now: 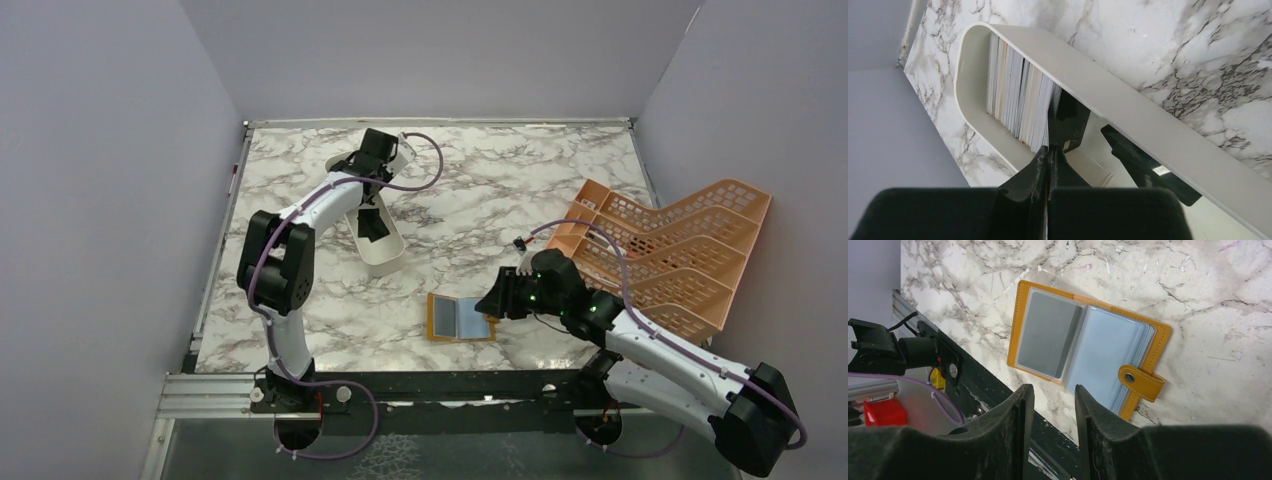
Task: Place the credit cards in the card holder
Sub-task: Pick up the credit card from the storage box.
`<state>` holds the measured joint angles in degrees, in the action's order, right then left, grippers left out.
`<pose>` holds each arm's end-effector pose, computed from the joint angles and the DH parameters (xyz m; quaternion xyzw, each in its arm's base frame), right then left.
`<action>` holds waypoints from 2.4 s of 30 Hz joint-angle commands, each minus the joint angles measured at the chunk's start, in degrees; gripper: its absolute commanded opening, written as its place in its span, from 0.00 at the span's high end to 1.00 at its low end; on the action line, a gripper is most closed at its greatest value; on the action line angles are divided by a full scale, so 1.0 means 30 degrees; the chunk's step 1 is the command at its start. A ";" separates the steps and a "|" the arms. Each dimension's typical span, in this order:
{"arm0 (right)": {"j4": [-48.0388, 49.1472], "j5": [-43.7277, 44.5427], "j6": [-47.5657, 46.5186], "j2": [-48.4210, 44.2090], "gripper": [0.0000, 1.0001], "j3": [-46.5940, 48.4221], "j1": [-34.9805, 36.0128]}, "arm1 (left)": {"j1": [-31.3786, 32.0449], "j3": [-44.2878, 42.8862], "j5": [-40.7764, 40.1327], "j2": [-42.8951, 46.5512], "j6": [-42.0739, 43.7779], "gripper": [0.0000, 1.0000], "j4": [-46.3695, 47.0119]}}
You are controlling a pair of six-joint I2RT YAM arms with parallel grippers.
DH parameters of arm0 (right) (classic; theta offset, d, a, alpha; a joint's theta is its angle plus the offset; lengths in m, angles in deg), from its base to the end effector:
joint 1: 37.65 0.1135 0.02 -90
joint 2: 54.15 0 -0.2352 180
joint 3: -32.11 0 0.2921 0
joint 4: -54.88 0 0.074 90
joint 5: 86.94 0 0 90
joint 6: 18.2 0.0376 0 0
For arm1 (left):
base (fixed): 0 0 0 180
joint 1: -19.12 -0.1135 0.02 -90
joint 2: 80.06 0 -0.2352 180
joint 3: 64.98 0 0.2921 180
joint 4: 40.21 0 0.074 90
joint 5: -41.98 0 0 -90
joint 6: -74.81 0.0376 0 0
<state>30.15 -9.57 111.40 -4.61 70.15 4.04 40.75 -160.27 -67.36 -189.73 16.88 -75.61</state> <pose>0.1759 0.1677 0.1688 -0.0659 0.8854 0.3672 0.2771 0.4255 -0.1553 0.1788 0.3666 0.8520 0.1879 0.3232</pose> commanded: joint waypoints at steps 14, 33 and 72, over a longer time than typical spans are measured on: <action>0.3959 -0.1194 0.0908 -0.3619 0.59 -0.1034 0.0115 | -0.0148 0.3006 0.8181 0.9071 -0.9194 1.00 0.0082; 1.1143 -0.3145 0.4142 -0.3184 0.61 -0.1167 0.0115 | -0.0024 1.5417 2.3075 1.6658 -2.7820 1.00 1.4217; 0.8659 -0.1262 0.4196 -0.1023 0.99 -0.2920 0.0107 | 0.2635 1.8313 1.7712 1.6698 -2.3158 0.48 0.9287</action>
<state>63.81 -18.29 127.48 -7.54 63.05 4.04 48.51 -104.14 -8.10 -137.77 -63.01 -38.02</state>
